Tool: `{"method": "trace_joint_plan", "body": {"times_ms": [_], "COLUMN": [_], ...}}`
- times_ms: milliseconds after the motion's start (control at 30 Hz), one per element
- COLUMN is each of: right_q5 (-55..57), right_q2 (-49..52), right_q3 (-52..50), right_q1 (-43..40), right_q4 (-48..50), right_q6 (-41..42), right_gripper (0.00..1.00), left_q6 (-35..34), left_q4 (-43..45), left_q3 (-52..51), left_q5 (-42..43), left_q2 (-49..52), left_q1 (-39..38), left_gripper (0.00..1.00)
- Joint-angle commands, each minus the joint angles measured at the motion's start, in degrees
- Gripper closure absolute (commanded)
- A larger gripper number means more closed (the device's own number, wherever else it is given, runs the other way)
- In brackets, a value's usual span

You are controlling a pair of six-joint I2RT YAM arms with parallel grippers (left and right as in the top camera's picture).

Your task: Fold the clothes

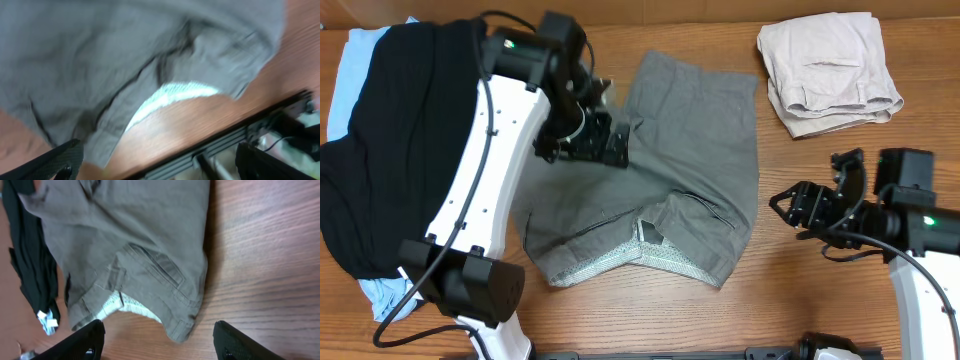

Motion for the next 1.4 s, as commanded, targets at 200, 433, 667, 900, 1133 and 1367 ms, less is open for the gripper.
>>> {"method": "trace_joint_plan", "body": {"times_ms": [200,433,667,900,1133,1367], "right_q5": [2.2,0.9,1.0,4.3,7.4,7.3], "right_q2": [1.1,1.1,1.1,1.1,1.2,1.3], "right_q3": [-8.5,-12.7,-12.8,-12.8,-17.1,-26.2], "right_q1": [3.7,4.4,6.9,13.0,15.2,15.2], "right_q4": [4.3,7.0,6.2,7.0,10.6,21.8], "right_q6": [9.9,10.9,11.1,15.0,19.5,26.3], "right_gripper": [0.26,0.26,0.26,0.21,0.19,0.21], "left_q6": [-9.2,-16.7,-20.7,-21.8,-21.7,-22.6], "left_q4": [7.5,16.6,26.0,32.6,34.3,36.3], "left_q3": [-22.4,-41.0,-56.9,-63.9,-66.4,-71.2], "left_q5": [-7.1,-8.5,-8.2,-8.4,-11.4,-11.5], "left_q2": [-14.6,-30.4,-33.1,-31.6,-30.3,-28.5], "left_q1": [-1.0,-1.0,-1.0,-0.9,-0.9,-0.9], "left_gripper": [0.05,0.02,0.00,0.00,0.00,0.02]}}
